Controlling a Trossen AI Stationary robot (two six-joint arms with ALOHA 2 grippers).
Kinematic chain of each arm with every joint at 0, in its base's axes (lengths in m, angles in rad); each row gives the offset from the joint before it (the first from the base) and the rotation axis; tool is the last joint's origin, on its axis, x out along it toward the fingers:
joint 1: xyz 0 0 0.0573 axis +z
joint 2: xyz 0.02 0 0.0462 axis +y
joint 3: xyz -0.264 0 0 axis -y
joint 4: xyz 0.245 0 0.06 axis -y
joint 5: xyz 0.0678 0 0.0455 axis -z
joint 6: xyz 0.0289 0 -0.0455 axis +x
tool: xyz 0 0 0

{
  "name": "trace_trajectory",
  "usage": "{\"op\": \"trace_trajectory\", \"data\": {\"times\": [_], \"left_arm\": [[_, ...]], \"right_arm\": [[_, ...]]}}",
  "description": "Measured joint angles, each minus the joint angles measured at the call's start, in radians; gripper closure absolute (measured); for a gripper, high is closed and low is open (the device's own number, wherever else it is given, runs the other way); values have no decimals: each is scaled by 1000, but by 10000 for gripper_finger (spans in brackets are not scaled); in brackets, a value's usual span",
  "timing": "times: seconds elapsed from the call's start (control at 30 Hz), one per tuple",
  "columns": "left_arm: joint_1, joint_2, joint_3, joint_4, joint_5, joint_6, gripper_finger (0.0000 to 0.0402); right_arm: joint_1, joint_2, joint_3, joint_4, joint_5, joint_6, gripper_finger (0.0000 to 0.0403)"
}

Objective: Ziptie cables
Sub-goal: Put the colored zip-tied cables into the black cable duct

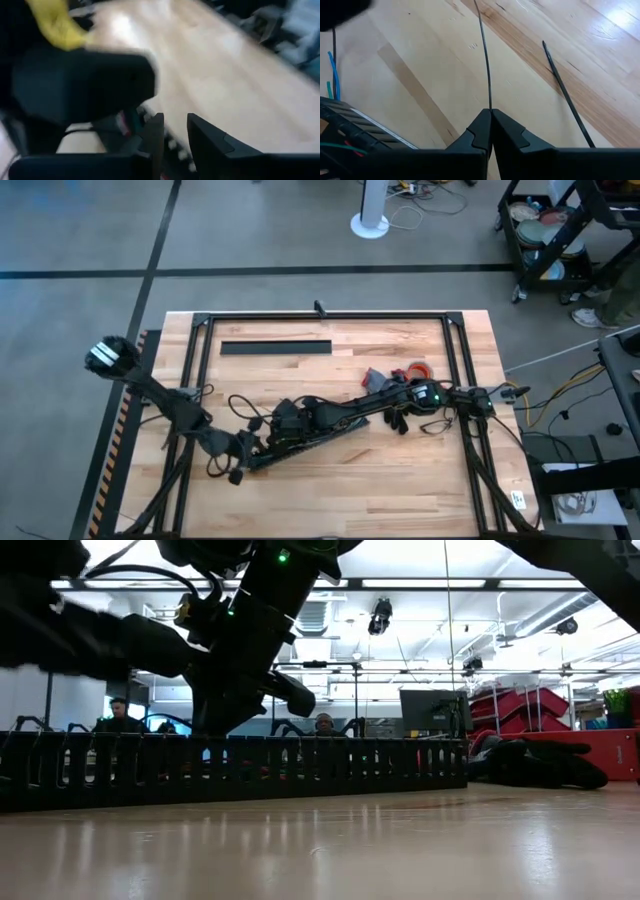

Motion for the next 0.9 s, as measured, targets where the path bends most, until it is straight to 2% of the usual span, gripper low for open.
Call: {"op": "trace_trajectory", "data": {"times": [0.13, 0.4, 0.73, 0.9], "left_arm": [[-2, 60, 0, 74, -87, 35, 329], [5, 54, 1, 84, -166, 63, 329], [11, 140, 3, 112, -162, 59, 340], [11, 143, 2, 104, -119, 59, 341]], "right_arm": [[0, 0, 0, 4, 0, 1, 403], [0, 0, 0, 5, 0, 2, 403], [0, 0, 0, -7, 0, 0, 403], [0, 0, 0, -26, 0, -7, 403]]}}
